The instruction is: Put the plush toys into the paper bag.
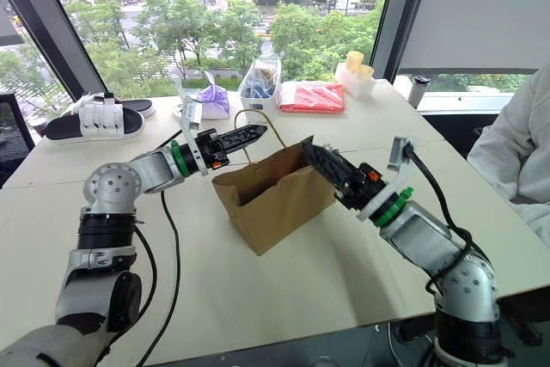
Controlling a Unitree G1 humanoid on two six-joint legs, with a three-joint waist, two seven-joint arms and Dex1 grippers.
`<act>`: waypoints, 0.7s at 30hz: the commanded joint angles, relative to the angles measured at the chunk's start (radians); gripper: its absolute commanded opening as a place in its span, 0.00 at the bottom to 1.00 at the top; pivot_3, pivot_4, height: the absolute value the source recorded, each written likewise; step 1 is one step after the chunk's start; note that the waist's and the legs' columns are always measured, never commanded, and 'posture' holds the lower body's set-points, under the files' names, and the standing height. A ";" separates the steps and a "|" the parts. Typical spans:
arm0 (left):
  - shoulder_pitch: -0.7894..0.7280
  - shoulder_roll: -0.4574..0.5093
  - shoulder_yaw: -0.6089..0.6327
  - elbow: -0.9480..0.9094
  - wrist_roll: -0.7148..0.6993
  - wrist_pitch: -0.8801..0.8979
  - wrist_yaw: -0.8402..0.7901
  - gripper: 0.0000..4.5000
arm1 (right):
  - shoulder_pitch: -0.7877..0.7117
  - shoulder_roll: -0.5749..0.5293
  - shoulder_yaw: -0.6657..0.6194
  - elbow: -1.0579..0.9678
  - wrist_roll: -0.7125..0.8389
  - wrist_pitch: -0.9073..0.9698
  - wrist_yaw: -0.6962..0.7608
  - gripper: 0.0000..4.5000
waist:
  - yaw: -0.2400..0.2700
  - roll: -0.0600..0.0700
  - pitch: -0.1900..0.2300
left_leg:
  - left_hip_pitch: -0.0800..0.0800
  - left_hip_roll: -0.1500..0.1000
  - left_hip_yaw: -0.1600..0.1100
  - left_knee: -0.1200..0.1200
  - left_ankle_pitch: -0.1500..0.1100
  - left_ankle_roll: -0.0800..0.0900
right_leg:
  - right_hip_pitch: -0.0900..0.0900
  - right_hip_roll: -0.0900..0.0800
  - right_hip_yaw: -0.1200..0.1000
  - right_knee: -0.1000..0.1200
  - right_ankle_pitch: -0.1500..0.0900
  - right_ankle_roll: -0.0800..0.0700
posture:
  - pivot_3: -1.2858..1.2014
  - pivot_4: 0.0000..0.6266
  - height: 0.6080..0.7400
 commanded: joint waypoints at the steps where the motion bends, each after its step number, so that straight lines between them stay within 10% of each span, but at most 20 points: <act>1: 0.006 0.059 0.075 -0.029 -0.062 0.042 -0.032 0.99 | 0.083 -0.060 -0.048 -0.103 0.043 0.001 0.090 1.00 | -0.001 0.000 0.000 | 0.000 0.000 0.000 0.000 0.000 0.000 | 0.000 0.000 0.000 0.000 0.000 0.000 | 0.52 0.24 1.00; 19: 0.138 0.201 0.075 -0.057 -0.002 0.029 -0.112 0.99 | 0.208 -0.141 0.005 -0.111 -0.011 -0.014 0.142 1.00 | 0.024 -0.001 -0.001 | 0.000 0.000 0.000 0.005 0.000 0.000 | 0.003 0.000 0.000 0.000 0.000 0.000 | 0.52 0.24 1.00; 21: 0.176 0.233 0.054 -0.069 0.030 0.015 -0.148 1.00 | 0.229 -0.157 0.056 -0.126 -0.114 -0.010 0.143 0.88 | 0.021 -0.002 -0.001 | 0.001 0.000 0.000 0.003 -0.001 0.001 | 0.002 -0.001 0.000 0.000 0.000 0.000 | 0.52 0.24 1.00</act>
